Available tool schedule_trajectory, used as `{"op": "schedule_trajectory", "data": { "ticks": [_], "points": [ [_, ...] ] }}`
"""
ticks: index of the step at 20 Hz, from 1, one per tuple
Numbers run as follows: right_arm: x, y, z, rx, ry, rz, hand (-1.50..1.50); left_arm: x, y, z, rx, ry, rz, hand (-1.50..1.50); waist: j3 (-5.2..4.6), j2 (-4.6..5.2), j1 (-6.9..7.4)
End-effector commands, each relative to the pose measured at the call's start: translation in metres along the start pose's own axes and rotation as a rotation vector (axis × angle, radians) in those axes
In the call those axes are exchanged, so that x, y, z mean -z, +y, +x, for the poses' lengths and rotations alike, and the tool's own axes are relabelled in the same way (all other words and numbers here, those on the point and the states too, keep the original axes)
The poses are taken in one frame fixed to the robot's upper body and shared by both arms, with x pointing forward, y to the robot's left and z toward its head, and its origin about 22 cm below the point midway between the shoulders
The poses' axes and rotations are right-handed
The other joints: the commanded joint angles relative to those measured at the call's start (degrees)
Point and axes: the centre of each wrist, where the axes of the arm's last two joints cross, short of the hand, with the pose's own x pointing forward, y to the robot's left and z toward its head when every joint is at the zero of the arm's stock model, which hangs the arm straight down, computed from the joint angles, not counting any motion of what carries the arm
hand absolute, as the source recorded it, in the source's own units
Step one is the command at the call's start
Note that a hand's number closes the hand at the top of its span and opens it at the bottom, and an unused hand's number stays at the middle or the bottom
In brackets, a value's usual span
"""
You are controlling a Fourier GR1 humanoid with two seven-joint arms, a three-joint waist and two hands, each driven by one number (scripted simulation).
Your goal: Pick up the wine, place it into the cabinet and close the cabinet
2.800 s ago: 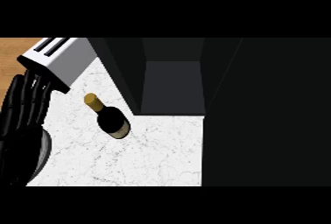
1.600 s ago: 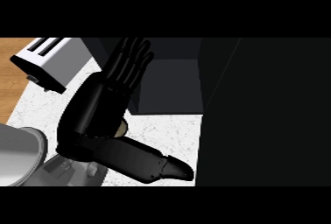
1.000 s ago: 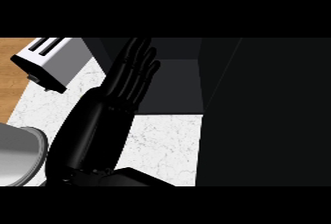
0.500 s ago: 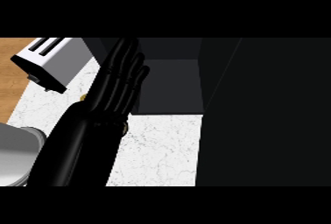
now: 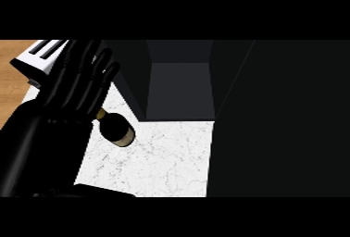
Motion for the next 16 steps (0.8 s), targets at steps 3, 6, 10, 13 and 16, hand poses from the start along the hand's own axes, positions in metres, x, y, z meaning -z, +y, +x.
{"op": "schedule_trajectory", "data": {
  "ticks": [3,6,10,13,16],
  "points": [
    [-0.034,0.004,0.047,0.019,-0.073,0.019,-1.5,-0.002,0.018,0.015,0.05,0.0,0.034,-1.5,0.02,-0.1,0.08],
    [-0.043,0.003,0.054,0.006,-0.056,0.022,-1.5,0.004,0.033,0.017,0.065,-0.01,0.082,-1.5,0.03,-0.15,-0.38],
    [-0.03,0.005,0.038,0.02,-0.075,0.001,-1.5,0.019,0.066,-0.003,0.093,0.008,0.11,-1.5,-0.01,0.12,-0.38],
    [-0.037,0.006,0.054,0.018,-0.087,0.022,-1.5,0.01,0.067,-0.013,0.1,0.019,0.114,-1.5,-0.06,0.02,-0.24],
    [-0.036,0.006,0.046,0.025,-0.084,0.003,-1.5,0.017,0.088,-0.016,0.118,0.036,0.154,-1.5,0.0,0.04,-0.52]
  ]
}}
